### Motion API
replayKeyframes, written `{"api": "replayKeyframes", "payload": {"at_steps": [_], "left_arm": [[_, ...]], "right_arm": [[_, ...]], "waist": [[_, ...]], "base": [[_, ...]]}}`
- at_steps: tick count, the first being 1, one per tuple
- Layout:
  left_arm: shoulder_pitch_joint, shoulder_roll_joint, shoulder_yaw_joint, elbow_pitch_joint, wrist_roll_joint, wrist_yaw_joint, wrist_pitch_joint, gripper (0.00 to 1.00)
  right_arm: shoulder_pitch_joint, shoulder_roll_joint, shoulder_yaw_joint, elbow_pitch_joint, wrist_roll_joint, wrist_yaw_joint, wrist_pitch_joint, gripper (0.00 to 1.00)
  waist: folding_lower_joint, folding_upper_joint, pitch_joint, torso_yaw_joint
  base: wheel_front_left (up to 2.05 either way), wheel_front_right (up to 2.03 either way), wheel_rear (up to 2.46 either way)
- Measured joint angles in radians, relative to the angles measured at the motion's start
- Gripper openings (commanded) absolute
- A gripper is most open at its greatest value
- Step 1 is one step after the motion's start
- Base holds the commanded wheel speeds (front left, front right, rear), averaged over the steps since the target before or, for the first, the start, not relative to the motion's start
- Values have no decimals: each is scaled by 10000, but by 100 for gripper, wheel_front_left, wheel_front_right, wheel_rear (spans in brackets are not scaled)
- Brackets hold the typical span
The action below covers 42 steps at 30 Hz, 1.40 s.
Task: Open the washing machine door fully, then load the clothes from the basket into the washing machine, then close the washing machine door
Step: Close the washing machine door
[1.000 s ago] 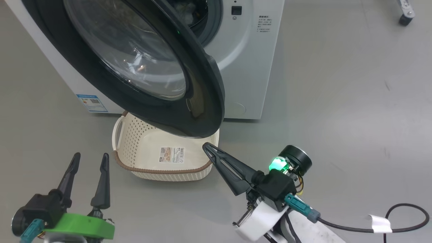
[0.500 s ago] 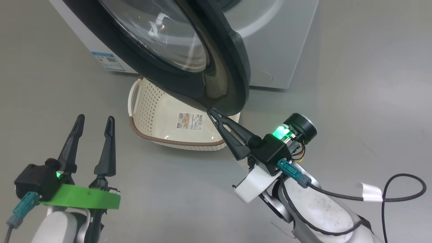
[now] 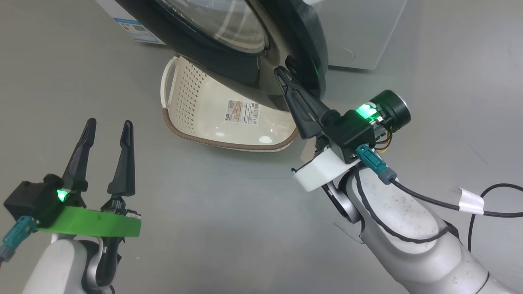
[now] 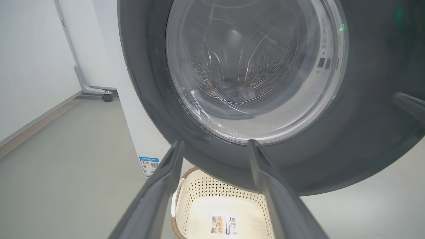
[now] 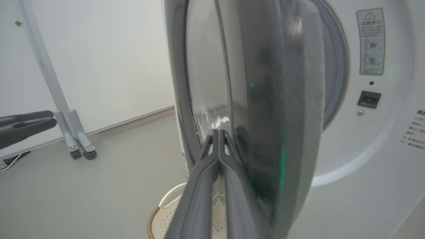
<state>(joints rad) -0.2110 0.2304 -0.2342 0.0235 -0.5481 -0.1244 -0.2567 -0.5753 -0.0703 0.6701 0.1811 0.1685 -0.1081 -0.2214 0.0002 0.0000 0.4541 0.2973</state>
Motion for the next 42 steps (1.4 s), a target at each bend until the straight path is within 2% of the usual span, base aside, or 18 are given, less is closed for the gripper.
{"api": "replayKeyframes", "payload": {"at_steps": [7, 15, 27, 42], "left_arm": [[-143, 88, -86, -6, -276, 0, 0, 100], [-426, 314, -382, -186, -523, 0, 0, 100], [-1189, 464, -627, -479, -667, 0, 0, 100], [-1639, 481, -756, -483, -1068, 0, 0, 100]], "right_arm": [[-564, -12, -316, 290, 249, -79, -140, 0], [-1940, -13, -738, 330, 324, -96, -199, 0], [-3588, -73, -1973, 782, 50, -104, -314, 0], [-4738, -73, -2437, 1494, 35, -104, -330, 0]], "waist": [[0, 0, 397, 2], [-1, 0, 996, -11], [-1, 0, 2089, -77], [-1, 0, 2709, -78]], "base": [[0, 0, 0], [0, 0, 0], [0, 0, 0], [0, 0, 0]]}}
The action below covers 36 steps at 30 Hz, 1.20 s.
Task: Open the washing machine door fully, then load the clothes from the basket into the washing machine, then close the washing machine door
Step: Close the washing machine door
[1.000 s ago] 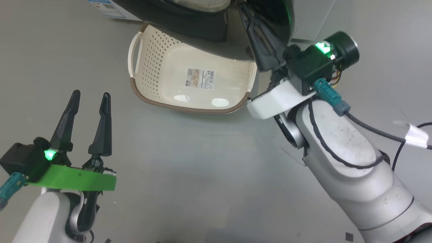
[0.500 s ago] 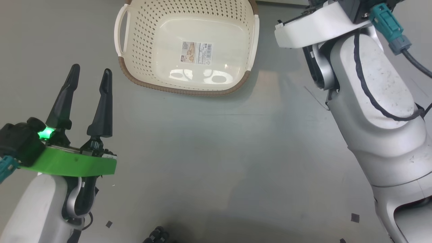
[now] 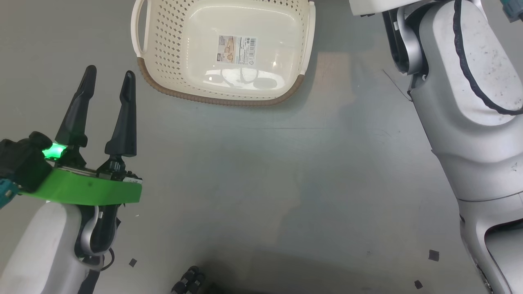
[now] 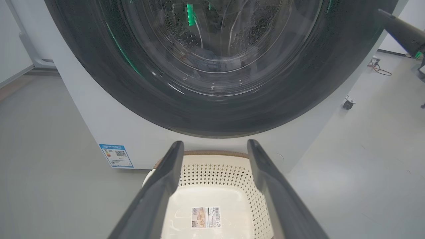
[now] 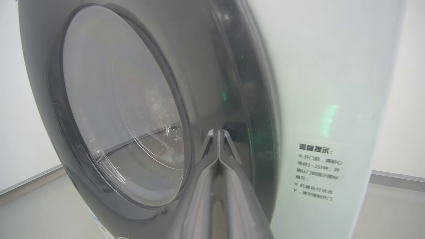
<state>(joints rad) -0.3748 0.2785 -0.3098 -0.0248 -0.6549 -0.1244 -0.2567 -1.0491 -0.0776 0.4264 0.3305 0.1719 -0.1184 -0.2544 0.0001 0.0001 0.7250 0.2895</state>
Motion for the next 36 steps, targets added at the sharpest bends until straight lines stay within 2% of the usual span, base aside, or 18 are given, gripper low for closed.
{"api": "replayKeyframes", "payload": {"at_steps": [12, 15, 20, 36], "left_arm": [[-39, 2, 48, 19, -71, 0, 0, 100], [-39, 4, 113, 98, -69, 0, 0, 100], [-30, 2, 136, 173, -56, 0, 0, 100], [621, 240, 711, 479, 328, 0, 0, 100]], "right_arm": [[-224, -12, 136, 326, -98, 0, 0, 0], [-167, -27, 405, 297, 527, -73, 0, 0], [681, -35, 665, 305, 1329, -73, 0, 0], [3087, -8, 1147, 422, 1549, -73, 2, 0]], "waist": [[0, 0, -97, 14], [0, 0, -210, -22], [-1, 0, -552, -124], [-1, 0, -1925, -688]], "base": [[0, 0, 0], [0, 0, 0], [0, 0, 0], [0, 0, 0]]}}
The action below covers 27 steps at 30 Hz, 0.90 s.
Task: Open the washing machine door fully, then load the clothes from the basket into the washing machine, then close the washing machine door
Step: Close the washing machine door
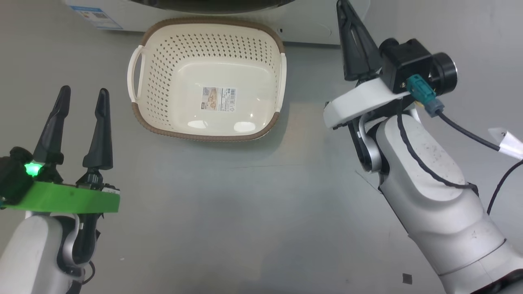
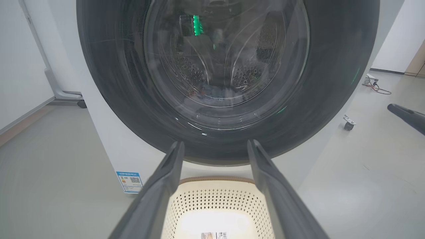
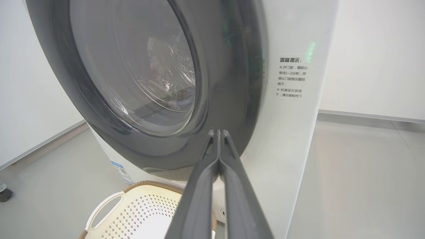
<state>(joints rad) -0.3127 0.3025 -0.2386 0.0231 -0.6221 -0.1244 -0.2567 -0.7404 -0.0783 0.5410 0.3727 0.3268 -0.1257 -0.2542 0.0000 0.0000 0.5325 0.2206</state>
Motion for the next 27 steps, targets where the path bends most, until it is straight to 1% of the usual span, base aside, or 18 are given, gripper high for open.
{"api": "replayKeyframes", "payload": {"at_steps": [2, 3, 4, 5, 6, 7, 14, 19, 27], "left_arm": [[125, 27, 88, 29, 75, 0, 0, 100], [177, 25, 130, 36, 100, 0, 0, 100], [235, 25, 163, 48, 136, 0, 0, 100], [293, 6, 232, 59, 144, 0, 0, 100], [357, -44, 359, 61, 140, 0, 0, 100], [357, -44, 359, 61, 140, 0, 0, 100], [907, -65, 627, 232, 163, 0, 0, 100], [1297, -107, 855, 366, 328, 0, 0, 100], [2018, -127, 1313, 472, 470, 0, 0, 100]], "right_arm": [[341, 12, 10, 8, 90, 0, 0, 0], [510, 17, 10, 8, 90, 0, 0, 8], [676, 23, 8, 6, 94, 0, 0, 35], [821, 31, -6, 4, 127, 0, 0, 53], [952, 36, -29, -12, 165, 0, 0, 98], [952, 36, -29, -12, 165, 0, 0, 100], [1719, 79, -244, -339, 180, 0, 0, 100], [2617, 96, -713, -614, 157, 0, 0, 100], [3885, 151, -1097, -976, -123, 0, 0, 100]], "waist": [[0, 0, -205, -104], [0, 0, -308, -156], [0, 0, -415, -210], [0, 0, -518, -262], [0, 0, -623, -315], [0, 0, -623, -315], [0, 0, -1349, -710], [0, 0, -1875, -988], [0, 0, -2605, -1525]], "base": [[0, 0, 0], [0, 0, 0], [0, 0, 0], [0, 0, 0], [0, 0, 0], [0, 0, 0], [0, 0, 0], [0, 0, 0], [0, 0, 0]]}}
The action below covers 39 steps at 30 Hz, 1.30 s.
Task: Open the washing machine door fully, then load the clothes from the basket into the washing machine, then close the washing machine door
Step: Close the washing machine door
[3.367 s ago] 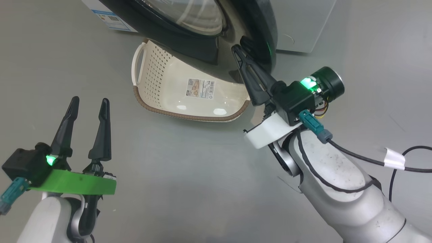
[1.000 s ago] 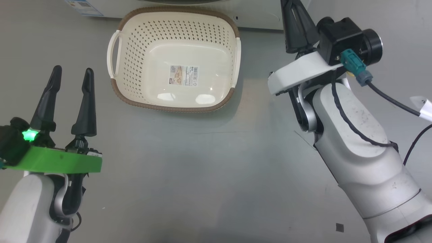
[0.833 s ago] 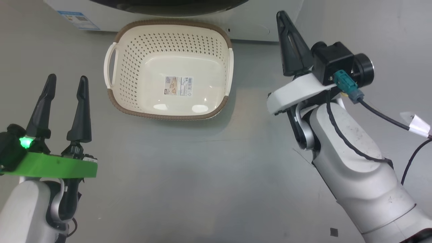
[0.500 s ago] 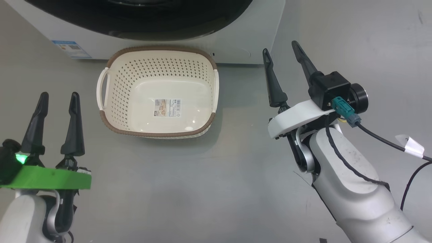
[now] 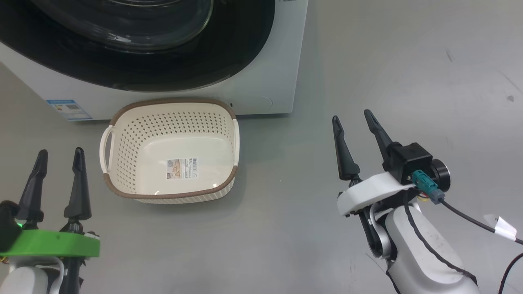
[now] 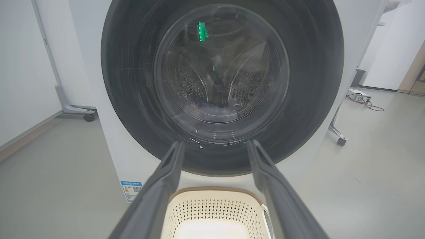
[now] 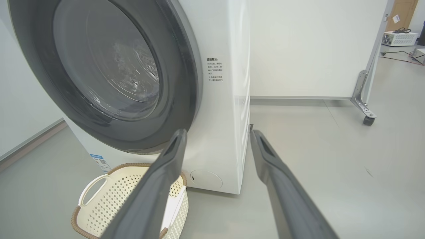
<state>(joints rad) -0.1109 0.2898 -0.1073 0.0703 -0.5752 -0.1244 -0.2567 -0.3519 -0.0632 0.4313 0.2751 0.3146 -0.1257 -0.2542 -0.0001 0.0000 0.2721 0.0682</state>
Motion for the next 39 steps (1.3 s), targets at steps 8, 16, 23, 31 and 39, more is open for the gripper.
{"api": "replayKeyframes", "payload": {"at_steps": [8, 16, 23, 31, 39], "left_arm": [[386, -98, 0, 153, 401, 0, 0, 100], [900, -307, 59, 359, 564, 0, 0, 100], [1248, -523, 79, 539, 648, 0, 0, 100], [1778, -700, 173, 688, 959, 0, 2, 100], [1933, -803, 330, 639, 1106, 0, 2, 100]], "right_arm": [[1175, 23, -343, -387, -171, 0, 0, 100], [2337, 71, -1154, -911, -192, 0, 2, 100], [3175, 121, -1785, -1459, -326, 0, 2, 100], [3966, 180, -1896, -1724, -339, 2, 2, 100], [4308, 171, -2161, -2069, -550, 56, 2, 100]], "waist": [[0, 0, -625, -444], [0, 0, -1269, -634], [0, 0, -1786, -678], [0, 0, -2407, -702], [0, 0, -2633, -720]], "base": [[0, 0, 0], [0, 0, 0], [0, 0, 0], [0, 0, 0], [0, 0, 0]]}}
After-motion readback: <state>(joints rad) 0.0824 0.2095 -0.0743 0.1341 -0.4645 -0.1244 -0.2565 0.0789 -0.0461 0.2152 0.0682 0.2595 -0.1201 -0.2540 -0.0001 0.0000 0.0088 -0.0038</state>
